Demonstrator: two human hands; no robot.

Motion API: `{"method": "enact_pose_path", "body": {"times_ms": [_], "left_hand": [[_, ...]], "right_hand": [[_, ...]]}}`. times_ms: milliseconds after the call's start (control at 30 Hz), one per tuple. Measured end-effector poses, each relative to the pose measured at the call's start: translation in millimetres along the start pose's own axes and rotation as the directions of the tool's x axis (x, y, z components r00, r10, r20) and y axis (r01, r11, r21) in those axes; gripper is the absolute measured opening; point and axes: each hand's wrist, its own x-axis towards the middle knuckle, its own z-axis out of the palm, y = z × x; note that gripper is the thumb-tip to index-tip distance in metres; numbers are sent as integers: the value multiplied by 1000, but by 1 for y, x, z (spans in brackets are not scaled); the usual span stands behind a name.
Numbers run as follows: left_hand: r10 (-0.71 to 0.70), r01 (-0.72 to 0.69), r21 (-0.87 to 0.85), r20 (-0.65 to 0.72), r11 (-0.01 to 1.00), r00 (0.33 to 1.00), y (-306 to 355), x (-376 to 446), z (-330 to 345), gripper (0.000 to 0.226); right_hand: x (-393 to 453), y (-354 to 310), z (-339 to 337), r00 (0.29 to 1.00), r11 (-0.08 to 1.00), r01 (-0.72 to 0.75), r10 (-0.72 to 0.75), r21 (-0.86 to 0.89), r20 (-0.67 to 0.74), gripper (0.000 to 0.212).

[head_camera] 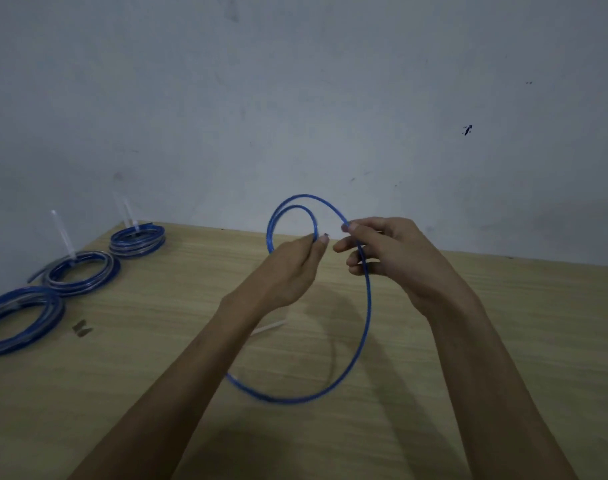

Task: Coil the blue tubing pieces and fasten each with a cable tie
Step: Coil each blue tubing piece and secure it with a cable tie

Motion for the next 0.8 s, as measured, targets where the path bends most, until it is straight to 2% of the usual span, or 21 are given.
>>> {"method": "enact_pose_path", "body": {"times_ms": [200, 333, 433, 500, 600, 700, 800], "left_hand": [[-35, -19, -296, -178, 955, 983, 1, 4, -6, 58], [-102, -9, -400, -255, 917, 961, 8, 6, -16, 54], [-174, 2, -570, -247, 822, 953, 13, 8, -21, 46], [-230, -1, -722, -222, 692, 948, 18, 10, -25, 43], [-275, -26, -907, -155, 421, 949, 23, 11, -34, 41], [-217, -41, -982, -82, 185, 973, 19, 10, -45, 37], [-160, -43, -995, -29, -87, 987, 16, 7, -52, 33]], "right_hand": [[-9, -11, 11, 984, 997, -22, 34, -70, 176, 27], [-10, -11, 16, 975, 995, 3, 19, -102, 220, 30], [-11, -10, 17, 963, 991, 27, 9, -130, 268, 27], [-13, -10, 18, 942, 984, 38, 23, -177, 336, 27], [-17, -12, 19, 902, 969, 63, 47, -239, 428, 28], [-21, -16, 22, 888, 965, 95, 29, -245, 459, 33], [-25, -24, 20, 913, 965, 157, -61, -208, 404, 34]]}}
